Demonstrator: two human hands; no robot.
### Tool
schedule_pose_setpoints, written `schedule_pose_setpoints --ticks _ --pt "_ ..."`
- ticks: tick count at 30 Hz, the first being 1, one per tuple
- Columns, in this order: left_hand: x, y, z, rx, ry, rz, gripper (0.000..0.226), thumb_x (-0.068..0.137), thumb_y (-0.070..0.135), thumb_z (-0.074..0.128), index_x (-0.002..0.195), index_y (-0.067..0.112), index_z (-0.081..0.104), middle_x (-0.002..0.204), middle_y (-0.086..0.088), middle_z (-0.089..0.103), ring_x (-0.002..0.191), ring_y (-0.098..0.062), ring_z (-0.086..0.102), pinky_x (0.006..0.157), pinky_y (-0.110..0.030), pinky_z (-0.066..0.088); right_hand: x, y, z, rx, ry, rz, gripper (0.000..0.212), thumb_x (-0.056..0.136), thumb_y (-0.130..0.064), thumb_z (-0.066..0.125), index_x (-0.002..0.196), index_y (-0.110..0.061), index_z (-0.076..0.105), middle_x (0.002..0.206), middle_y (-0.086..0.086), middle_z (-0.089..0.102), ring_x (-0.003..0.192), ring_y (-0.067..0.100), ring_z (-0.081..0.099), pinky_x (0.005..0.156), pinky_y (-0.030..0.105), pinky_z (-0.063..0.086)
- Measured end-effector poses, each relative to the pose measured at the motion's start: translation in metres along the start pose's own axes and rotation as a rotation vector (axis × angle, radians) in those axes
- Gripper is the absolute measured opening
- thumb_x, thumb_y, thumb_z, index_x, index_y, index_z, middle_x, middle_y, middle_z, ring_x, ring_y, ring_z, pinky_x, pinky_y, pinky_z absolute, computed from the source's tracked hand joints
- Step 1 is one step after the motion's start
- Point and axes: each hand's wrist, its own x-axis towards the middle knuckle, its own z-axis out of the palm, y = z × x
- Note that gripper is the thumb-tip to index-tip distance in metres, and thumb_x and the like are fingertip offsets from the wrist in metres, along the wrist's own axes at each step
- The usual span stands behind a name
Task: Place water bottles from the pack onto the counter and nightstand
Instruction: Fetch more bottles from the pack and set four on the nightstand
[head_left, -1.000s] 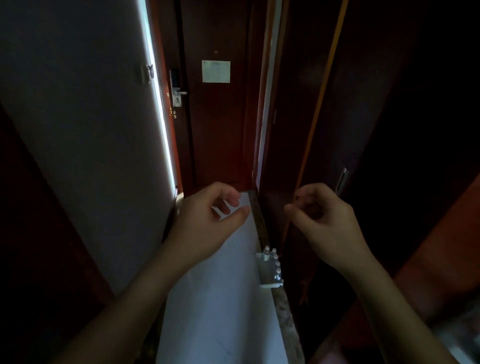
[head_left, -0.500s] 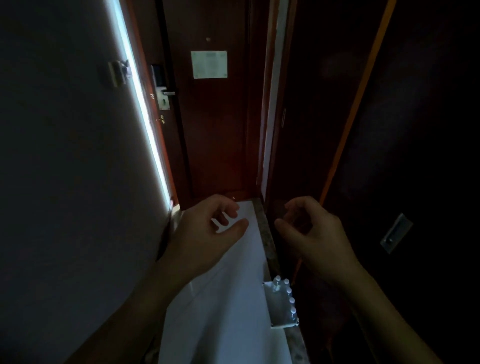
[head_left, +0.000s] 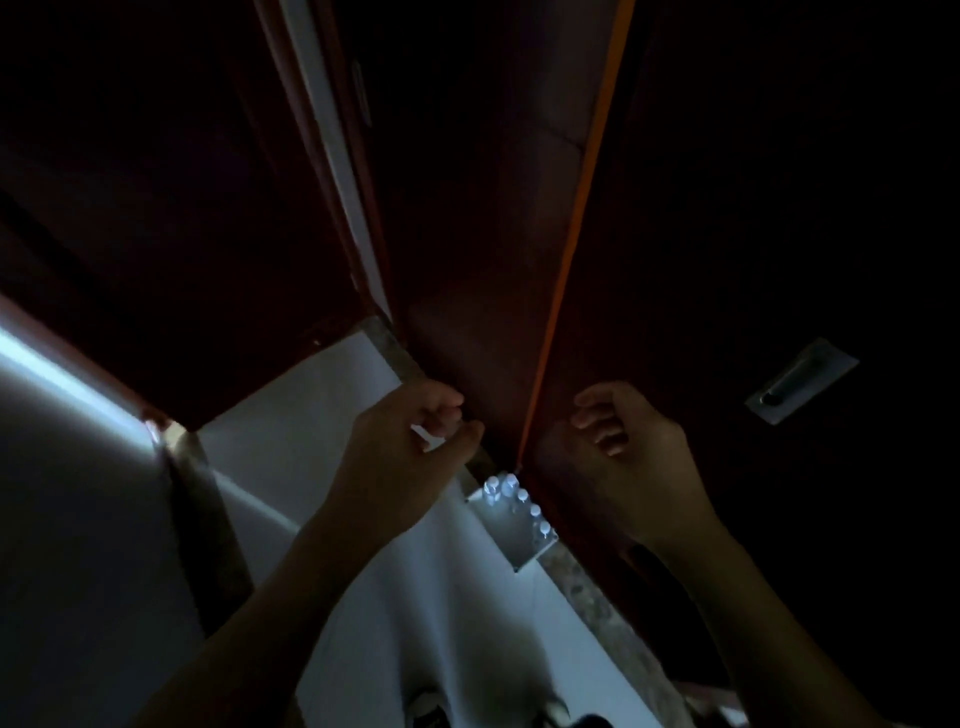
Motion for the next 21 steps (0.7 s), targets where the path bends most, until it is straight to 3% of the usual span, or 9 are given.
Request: schedule_pose_setpoints --ticks 2,7,9,12,15,19,21 --pt "0.020 -0.021 0.025 -0.012 -0.071 -0.050 0.018 0.081 0.024 0.079 0.091 0.030 0.065 0.081 0.014 0.068 0.081 0.006 0.064 0.064 -0.006 0.047 0.015 0.027 0.008 -0.017 0.022 0.064 0.023 0.071 -0.037 0.068 0.091 -0.026 0.065 0.078 -0.010 0.070 0.073 -0.001 0.066 0.064 0.014 0.050" --pt "0.060 -0.092 0.098 -0.002 -0.210 -0.153 0.024 0.070 0.053 0.065 0.089 0.038 0.062 0.094 0.023 0.067 0.083 0.002 0.066 0.064 -0.011 0.050 0.052 0.122 0.040 0.000 0.059 0.215 0.017 0.077 -0.024 0.079 0.086 -0.026 0.064 0.076 -0.015 0.071 0.072 -0.004 0.067 0.061 0.011 0.050" --pt "0.073 -0.128 0.129 0.025 -0.252 -0.216 0.022 0.070 0.050 0.068 0.089 0.039 0.062 0.086 0.018 0.069 0.083 0.002 0.065 0.067 -0.016 0.052 0.066 0.162 0.057 -0.001 0.056 0.260 0.019 0.078 -0.028 0.078 0.084 -0.033 0.061 0.077 -0.020 0.070 0.072 -0.005 0.066 0.060 0.010 0.050" --pt "0.088 -0.187 0.173 0.042 -0.322 -0.279 0.020 0.072 0.045 0.069 0.089 0.039 0.062 0.088 0.017 0.069 0.083 0.001 0.065 0.069 -0.020 0.053 0.083 0.227 0.085 0.015 0.070 0.350 0.019 0.078 -0.031 0.079 0.085 -0.032 0.061 0.078 -0.012 0.070 0.072 0.001 0.067 0.060 0.015 0.052" --pt "0.103 -0.257 0.219 0.055 -0.318 -0.344 0.022 0.071 0.043 0.072 0.090 0.034 0.064 0.088 0.017 0.069 0.082 0.001 0.064 0.068 -0.019 0.052 0.095 0.295 0.121 0.015 0.070 0.436 0.019 0.072 -0.044 0.070 0.086 -0.037 0.059 0.081 -0.011 0.071 0.072 0.001 0.068 0.060 0.019 0.054" --pt "0.122 -0.370 0.292 0.058 -0.277 -0.415 0.023 0.074 0.034 0.080 0.086 0.037 0.062 0.085 0.017 0.069 0.077 0.004 0.063 0.067 -0.020 0.049 0.101 0.395 0.180 -0.015 0.093 0.551 0.019 0.071 -0.045 0.069 0.087 -0.039 0.059 0.082 -0.012 0.071 0.073 0.001 0.068 0.063 0.025 0.055" --pt "0.123 -0.428 0.332 0.062 -0.247 -0.434 0.032 0.069 0.047 0.078 0.094 0.036 0.061 0.087 0.017 0.067 0.077 0.004 0.062 0.067 -0.018 0.049 0.099 0.450 0.209 -0.024 0.136 0.611 0.019 0.075 -0.039 0.072 0.088 -0.039 0.059 0.082 -0.013 0.071 0.075 0.000 0.068 0.064 0.025 0.055"
